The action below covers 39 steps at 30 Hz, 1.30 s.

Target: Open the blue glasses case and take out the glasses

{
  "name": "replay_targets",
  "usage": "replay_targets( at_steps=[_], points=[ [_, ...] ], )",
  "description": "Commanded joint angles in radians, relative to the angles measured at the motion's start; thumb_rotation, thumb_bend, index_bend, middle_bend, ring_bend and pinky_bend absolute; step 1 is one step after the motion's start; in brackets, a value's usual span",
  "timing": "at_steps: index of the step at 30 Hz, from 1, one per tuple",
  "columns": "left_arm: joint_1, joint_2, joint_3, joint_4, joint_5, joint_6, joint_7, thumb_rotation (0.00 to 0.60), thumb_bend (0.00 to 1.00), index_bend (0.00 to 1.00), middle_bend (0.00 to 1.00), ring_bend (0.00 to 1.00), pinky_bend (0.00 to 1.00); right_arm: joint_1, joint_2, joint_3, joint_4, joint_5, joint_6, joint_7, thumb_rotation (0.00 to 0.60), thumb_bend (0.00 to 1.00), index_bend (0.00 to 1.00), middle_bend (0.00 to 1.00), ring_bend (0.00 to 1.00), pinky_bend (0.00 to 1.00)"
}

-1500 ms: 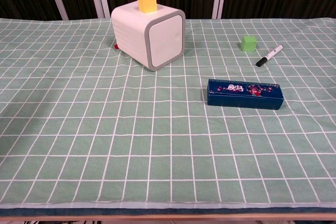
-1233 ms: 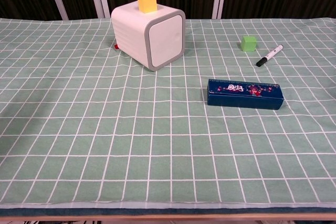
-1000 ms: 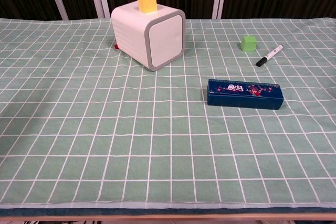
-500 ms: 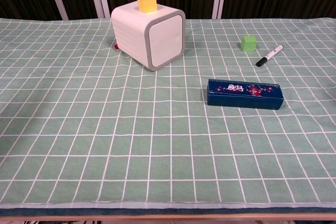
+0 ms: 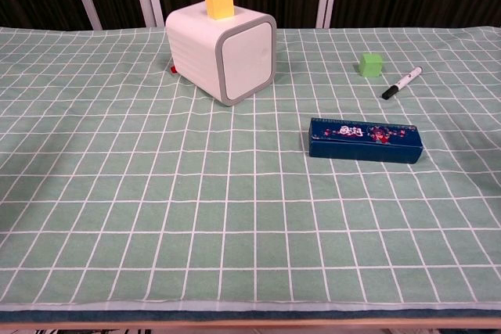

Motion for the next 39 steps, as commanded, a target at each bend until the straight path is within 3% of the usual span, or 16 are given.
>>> replay_targets(
  at_steps=[1,5,9,12,19,24,39],
  points=[
    [-0.002,0.001,0.000,-0.001,-0.003,-0.005,-0.001,0.600,0.34,0.09,0.00,0.00,0.00,0.172,-0.003,0.032,-0.090,0.263,-0.122,-0.213,0.600,0.38,0.17,0.05,0.00,0.18],
    [-0.003,0.003,-0.001,-0.003,-0.012,-0.013,-0.006,0.600,0.34,0.09,0.00,0.00,0.00,0.281,-0.064,0.019,-0.117,0.437,-0.081,-0.383,0.600,0.31,0.17,0.05,0.00,0.18],
    [-0.007,0.006,-0.002,-0.008,-0.027,-0.028,-0.006,0.600,0.34,0.09,0.00,0.00,0.00,0.424,-0.115,0.003,-0.142,0.685,-0.026,-0.572,0.600,0.24,0.18,0.06,0.00,0.18],
    [-0.010,0.009,-0.005,-0.011,-0.036,-0.037,-0.011,0.600,0.34,0.09,0.00,0.00,0.00,0.539,-0.180,0.018,-0.138,0.867,0.058,-0.688,0.600,0.24,0.19,0.06,0.00,0.18],
    [-0.016,0.012,-0.007,-0.017,-0.046,-0.051,-0.014,0.600,0.34,0.09,0.00,0.00,0.00,0.706,-0.317,0.074,-0.062,1.134,0.183,-0.833,0.600,0.23,0.23,0.08,0.00,0.18],
    [-0.018,0.012,-0.006,-0.018,-0.048,-0.055,-0.014,0.600,0.34,0.09,0.00,0.00,0.00,0.750,-0.385,0.107,-0.007,1.210,0.208,-0.854,0.600,0.25,0.25,0.08,0.00,0.18],
    [-0.021,0.015,-0.006,-0.020,-0.054,-0.063,-0.018,0.600,0.34,0.09,0.00,0.00,0.00,0.813,-0.548,0.179,0.110,1.269,0.256,-0.880,0.600,0.36,0.27,0.08,0.00,0.18]
  ],
)
